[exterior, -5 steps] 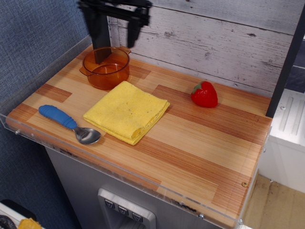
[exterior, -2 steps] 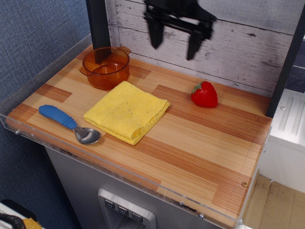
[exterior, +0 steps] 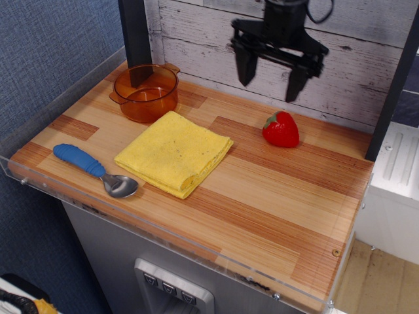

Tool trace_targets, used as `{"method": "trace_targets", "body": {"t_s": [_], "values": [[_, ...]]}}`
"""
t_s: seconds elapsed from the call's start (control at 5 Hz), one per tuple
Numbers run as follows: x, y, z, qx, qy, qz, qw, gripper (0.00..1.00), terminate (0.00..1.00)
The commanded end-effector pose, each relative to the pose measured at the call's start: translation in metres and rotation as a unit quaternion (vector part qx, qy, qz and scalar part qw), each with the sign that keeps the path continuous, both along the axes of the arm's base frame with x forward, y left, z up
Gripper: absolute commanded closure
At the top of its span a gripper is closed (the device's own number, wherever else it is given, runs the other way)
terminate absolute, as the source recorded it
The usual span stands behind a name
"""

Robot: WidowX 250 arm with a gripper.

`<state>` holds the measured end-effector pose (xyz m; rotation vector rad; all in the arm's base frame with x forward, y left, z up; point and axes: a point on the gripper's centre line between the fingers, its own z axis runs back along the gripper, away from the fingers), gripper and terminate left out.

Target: Place the strawberry on the front right edge of the table

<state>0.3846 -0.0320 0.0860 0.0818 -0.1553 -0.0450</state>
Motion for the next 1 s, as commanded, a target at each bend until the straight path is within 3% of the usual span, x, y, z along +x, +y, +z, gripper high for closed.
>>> {"method": "trace_targets", "body": {"t_s": [0.0, 0.4, 0.8], "values": [[0.015, -0.012, -0.007, 0.002, -0.013, -0.013, 0.9998, 0.0, 0.0], [0.011, -0.015, -0.024, -0.007, 0.013, -0.011, 0.9998, 0.0, 0.0], [0.011, -0.016, -0.036, 0.004, 0.035, -0.002, 0.9994, 0.0, 0.0]]}}
